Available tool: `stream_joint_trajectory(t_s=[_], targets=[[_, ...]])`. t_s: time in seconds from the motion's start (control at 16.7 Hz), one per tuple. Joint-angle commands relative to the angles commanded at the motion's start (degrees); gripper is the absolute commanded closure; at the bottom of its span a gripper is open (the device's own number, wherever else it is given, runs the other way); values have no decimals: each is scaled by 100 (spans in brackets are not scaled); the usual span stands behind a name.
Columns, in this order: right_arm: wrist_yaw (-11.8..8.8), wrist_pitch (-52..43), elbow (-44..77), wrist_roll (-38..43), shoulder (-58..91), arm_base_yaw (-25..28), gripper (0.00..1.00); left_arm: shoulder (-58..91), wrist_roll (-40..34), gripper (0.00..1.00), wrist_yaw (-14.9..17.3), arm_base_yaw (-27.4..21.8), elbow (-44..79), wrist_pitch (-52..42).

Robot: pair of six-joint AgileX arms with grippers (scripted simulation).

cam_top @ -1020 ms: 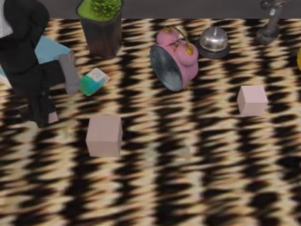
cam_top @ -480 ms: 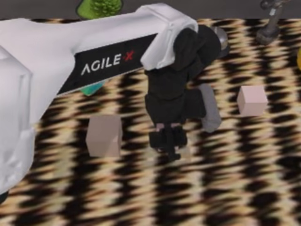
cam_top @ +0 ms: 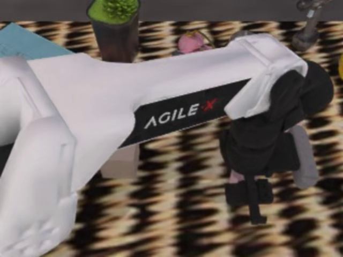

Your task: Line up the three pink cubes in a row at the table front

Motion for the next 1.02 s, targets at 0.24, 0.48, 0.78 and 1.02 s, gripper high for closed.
stream_joint_trajectory(t_s=[0.24, 0.48, 0.78, 1.02], targets=[[0, 0, 0, 0, 0, 0, 0, -2, 5, 100, 7, 21, -101, 109], [0, 0, 0, 0, 0, 0, 0, 238, -18, 100, 13, 13, -634, 916], [0, 0, 0, 0, 0, 0, 0, 401, -12, 100, 4, -17, -944, 1344], [0, 0, 0, 0, 0, 0, 0, 401, -12, 85, 4, -17, -944, 1344]])
